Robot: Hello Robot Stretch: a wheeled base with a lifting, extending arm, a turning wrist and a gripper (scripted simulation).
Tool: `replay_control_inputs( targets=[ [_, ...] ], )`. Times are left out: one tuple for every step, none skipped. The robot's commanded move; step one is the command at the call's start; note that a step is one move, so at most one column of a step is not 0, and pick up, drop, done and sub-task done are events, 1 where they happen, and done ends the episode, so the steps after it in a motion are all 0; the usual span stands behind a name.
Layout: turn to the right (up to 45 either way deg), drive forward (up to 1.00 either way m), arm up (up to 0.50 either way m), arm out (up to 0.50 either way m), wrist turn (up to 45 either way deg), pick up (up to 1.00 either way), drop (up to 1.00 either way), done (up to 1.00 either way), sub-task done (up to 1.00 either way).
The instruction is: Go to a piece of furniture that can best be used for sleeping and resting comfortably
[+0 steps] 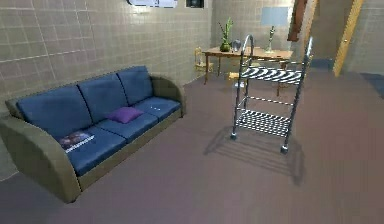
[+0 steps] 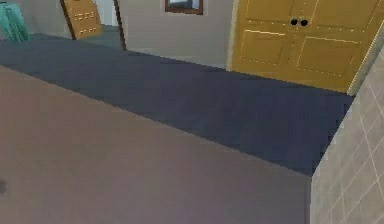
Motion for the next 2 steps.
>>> replay_control_inputs(
  targets=[
    [0.0, 0.05, 0.0, 0.0, 0.0, 0.0, 0.0, 0.0, 0.0],
    [-45.0, 0.0, 0.0, 0.0, 0.0, 0.0, 0.0, 0.0, 0.0]
  ],
)
